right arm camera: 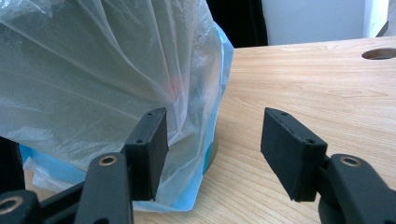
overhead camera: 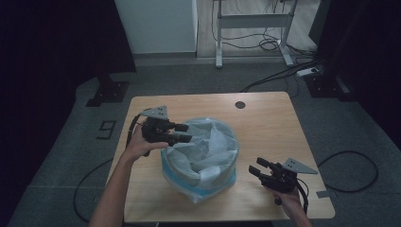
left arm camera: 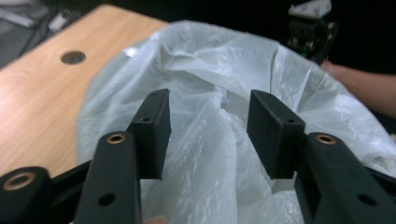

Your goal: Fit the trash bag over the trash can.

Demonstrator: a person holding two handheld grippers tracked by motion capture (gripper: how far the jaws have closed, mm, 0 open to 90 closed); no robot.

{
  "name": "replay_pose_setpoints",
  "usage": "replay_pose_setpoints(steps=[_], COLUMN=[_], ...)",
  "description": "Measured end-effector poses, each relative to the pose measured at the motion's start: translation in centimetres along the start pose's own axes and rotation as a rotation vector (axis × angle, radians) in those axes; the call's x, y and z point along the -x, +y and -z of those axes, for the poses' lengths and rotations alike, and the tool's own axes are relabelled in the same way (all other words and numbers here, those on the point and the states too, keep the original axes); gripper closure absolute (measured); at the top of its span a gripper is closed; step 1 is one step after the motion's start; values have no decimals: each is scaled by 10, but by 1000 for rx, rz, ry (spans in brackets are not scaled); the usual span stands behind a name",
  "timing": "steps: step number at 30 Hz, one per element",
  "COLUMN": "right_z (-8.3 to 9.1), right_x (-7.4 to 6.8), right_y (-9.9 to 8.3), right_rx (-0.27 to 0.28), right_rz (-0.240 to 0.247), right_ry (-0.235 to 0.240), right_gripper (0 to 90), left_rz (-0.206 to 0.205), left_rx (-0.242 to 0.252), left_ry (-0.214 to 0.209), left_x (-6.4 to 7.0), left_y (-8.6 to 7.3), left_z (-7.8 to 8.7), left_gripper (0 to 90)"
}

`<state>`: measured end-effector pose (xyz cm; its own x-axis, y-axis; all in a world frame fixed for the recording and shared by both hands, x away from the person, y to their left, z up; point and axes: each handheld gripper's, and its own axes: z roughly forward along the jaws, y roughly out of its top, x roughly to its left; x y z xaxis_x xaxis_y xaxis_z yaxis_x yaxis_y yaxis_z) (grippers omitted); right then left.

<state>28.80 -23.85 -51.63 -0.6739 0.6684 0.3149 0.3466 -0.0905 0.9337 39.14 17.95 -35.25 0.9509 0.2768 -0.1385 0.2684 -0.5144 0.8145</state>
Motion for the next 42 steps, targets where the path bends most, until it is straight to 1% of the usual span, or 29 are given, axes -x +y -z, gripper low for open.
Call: replay_pose_setpoints(steps=[1,3,4,6,7,11,14,15,18,20,22,26,30,31,34,37,41,42], right_z=[0,-1,-1,-2,-2,-2,-2,-2,-2,-2,-2,-1,-2,-2,-4,-5,-3,-3], right_x=[0,0,0,0,0,0,0,0,-1,-1,-1,0,0,0,0,0,1,1], right_y=[0,-1,-1,-1,-1,-1,-1,-1,-2,-2,-2,-2,-2,-2,-3,-3,-3,-3], right_rx=[0,-3,-6,-7,-8,-8,-9,-9,-13,-17,-16,-15,-18,-18,-23,-24,-22,-21], right_rz=[0,1,1,2,1,0,0,1,1,4,4,2,1,3,5,5,5,4], right_ry=[1,0,1,1,0,0,0,0,1,0,0,-4,-5,-5,-4,-3,-8,-10], right_gripper=[407,408,408,408,408,409,408,409,409,409,409,408,407,407,406,406,404,404], left_rz=[-7,-17,-16,-23,-25,-45,-51,-57,-64,-66,-67,-57,-46,-41,-37,-36,-34,-34], left_rx=[-27,-98,-118,-179,-198,-306,-345,-376,-413,-410,-394,-304,-198,-166,-101,-76,-42,-41], left_ry=[-1,16,17,20,21,36,44,54,60,59,57,50,31,28,17,10,-14,-18], left_x=[0,2,2,3,3,6,8,9,11,11,11,9,8,8,8,8,7,7], left_y=[2,6,7,9,10,13,14,14,13,13,13,12,12,12,17,22,29,31], left_z=[-4,-12,-15,-22,-24,-37,-43,-47,-53,-55,-53,-42,-28,-24,-17,-16,-21,-22], left_gripper=[512,547,568,593,603,632,635,633,619,607,588,529,504,498,492,491,477,475])
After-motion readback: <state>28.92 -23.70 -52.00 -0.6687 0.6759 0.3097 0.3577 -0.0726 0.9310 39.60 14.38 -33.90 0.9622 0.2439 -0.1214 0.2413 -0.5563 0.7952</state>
